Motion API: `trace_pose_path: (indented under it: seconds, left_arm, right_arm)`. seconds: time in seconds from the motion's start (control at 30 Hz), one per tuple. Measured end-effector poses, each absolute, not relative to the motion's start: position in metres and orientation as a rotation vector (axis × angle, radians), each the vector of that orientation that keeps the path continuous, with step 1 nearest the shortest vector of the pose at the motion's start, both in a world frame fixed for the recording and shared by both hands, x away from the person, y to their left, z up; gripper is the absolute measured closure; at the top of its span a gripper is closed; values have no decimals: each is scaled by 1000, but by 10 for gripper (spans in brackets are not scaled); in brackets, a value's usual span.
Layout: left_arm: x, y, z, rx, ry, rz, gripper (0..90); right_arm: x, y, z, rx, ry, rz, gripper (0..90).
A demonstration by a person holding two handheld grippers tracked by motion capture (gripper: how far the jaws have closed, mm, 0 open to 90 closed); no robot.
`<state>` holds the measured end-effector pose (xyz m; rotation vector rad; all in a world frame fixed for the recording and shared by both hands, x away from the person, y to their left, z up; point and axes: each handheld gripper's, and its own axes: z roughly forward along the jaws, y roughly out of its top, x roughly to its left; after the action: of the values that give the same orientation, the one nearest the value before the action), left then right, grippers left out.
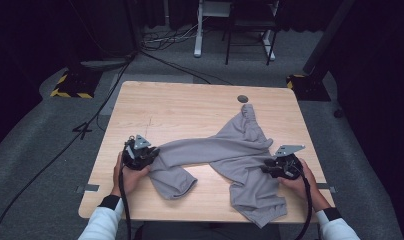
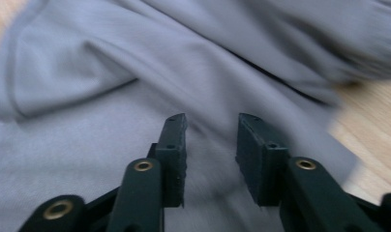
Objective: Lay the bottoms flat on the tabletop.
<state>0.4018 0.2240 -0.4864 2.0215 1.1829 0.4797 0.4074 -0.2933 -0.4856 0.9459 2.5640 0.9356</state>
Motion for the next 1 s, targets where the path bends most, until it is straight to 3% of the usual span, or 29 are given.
trace_pose_path:
  seconds: [0.2, 0.37, 0.43, 0.5, 0.6, 0.73, 1.0]
  left_arm:
    - [398, 257, -490, 1976, 1328, 513, 799]
    - [383, 268, -488, 1984, 1339, 521, 779]
    - [378, 270, -488, 1993, 1303, 488, 741]
    - [373, 263, -486, 2027, 1233, 478, 636]
    - [373, 238, -473, 2082, 1101, 471, 502]
    - [382, 189, -453, 2118, 946, 481, 363]
    - [419, 79, -450, 2267, 667, 338, 278]
  right_arm:
    - [411, -304, -484, 1009, 2523, 886, 764]
    - [412, -312, -483, 1081, 2481, 843, 803]
    - [411, -311, -481, 1066, 2482, 794, 806]
    - [410, -309, -481, 1027, 2502, 799, 805]
    - [409, -306, -479, 1013, 2516, 782, 705]
    - [408, -298, -477, 980, 2516, 819, 654]
    - [407, -284, -478, 916, 2521, 903, 623]
